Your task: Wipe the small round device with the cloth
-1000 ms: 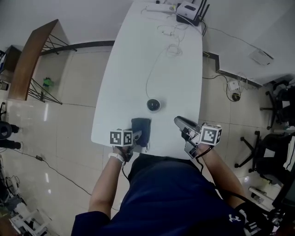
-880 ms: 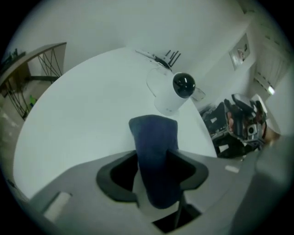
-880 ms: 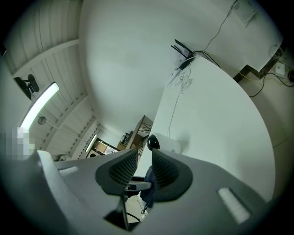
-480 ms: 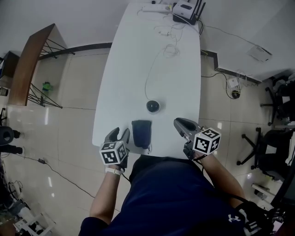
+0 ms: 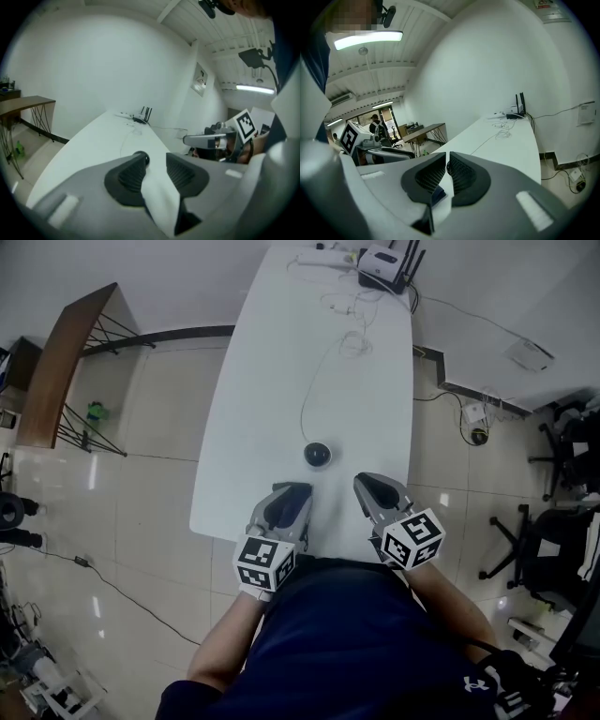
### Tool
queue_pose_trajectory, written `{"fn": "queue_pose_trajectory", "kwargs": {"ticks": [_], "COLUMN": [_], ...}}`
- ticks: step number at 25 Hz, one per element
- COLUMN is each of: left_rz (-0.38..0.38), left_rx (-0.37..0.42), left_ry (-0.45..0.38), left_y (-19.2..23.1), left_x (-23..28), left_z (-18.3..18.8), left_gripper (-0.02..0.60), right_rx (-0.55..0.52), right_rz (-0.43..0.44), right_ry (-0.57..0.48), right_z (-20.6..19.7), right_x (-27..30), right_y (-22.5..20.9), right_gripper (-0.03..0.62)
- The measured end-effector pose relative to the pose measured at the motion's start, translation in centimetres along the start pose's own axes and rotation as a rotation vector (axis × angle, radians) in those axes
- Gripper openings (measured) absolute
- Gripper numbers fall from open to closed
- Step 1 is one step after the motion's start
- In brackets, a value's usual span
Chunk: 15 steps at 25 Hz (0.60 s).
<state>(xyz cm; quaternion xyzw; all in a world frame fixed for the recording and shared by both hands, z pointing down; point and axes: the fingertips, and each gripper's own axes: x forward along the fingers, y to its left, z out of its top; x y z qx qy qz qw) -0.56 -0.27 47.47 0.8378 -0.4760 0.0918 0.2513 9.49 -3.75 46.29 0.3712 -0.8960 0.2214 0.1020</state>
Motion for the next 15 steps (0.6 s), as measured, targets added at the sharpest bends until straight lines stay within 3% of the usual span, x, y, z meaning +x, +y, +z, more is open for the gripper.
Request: {"fn": "queue_pose_trajectory", "kwargs": {"ticks": [15], "left_rz": [-0.023], "left_rx": [0.017], "left_ry": [0.012], "left_y": [0.7], "left_x": [-0.2], "left_z": [-0.3], "left_gripper": [0.137], "right_rx": [-0.016], "right_rz": [-0.039], "right_ry": [0.014], "right_z": [-0.4], "right_x": [-0.2], "right_y": [-0.1], "right_gripper": [0.028]}}
